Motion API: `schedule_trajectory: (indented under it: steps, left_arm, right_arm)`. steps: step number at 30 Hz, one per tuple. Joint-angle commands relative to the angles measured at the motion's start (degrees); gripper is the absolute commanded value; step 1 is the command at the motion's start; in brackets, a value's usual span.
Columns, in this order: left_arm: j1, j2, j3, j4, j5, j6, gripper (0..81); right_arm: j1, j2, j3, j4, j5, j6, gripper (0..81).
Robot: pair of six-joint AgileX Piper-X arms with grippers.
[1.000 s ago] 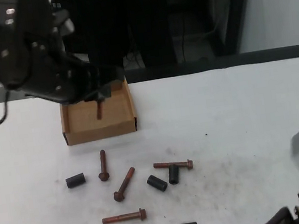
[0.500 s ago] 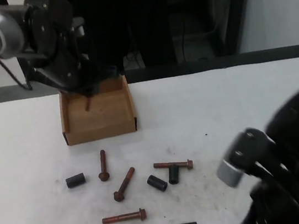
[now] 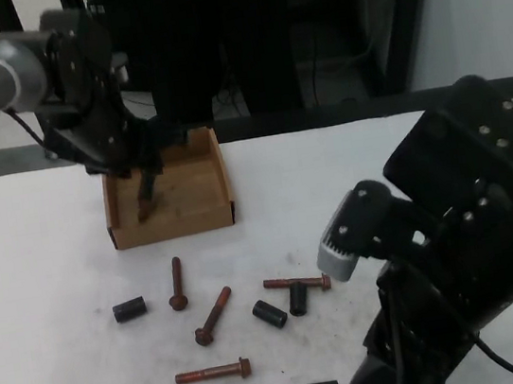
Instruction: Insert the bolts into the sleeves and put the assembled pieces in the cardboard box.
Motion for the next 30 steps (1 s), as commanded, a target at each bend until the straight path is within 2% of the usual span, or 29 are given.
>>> schedule_trajectory:
  steps: [1,3,6,12,14,23,26,30]
  left_arm:
    - [0.37,1.31,-0.8,1.71,4.05,-3.68,43.9]
    - [0.47,1.86,-0.8,2.55,4.28,-3.52,41.0]
    - [0.81,1.84,-0.97,2.38,4.82,-4.5,40.6]
    - [2.44,-1.1,-4.82,1.96,15.19,-5.38,40.6]
    - [2.67,-3.34,-4.82,0.1,18.88,-3.38,40.6]
    - [0.67,-16.71,1.89,-6.12,23.08,5.04,40.5]
    - [-0.83,-20.32,6.18,-3.21,23.08,12.85,40.5]
    - [-2.64,-23.48,9.83,8.08,22.9,24.43,40.5]
  right_arm:
    - [-0.27,1.24,-0.57,0.39,0.76,-3.05,41.5]
    - [-0.27,2.44,-0.57,0.15,0.76,-4.4,41.1]
    - [-0.27,4.48,-0.57,-0.65,0.9,-5.71,41.2]
    - [-0.09,7.68,-0.86,-2.04,0.9,-7.11,41.2]
    - [-0.13,8.39,-1.67,-2.03,0.9,-8.46,41.2]
    - [-0.13,11.57,-7.67,-1.24,2.05,-10.74,41.2]
    - [0.03,13.57,-9.4,0.92,2.02,-13.37,43.5]
    - [0.65,16.03,-10.01,4.88,4.08,-17.97,44.6]
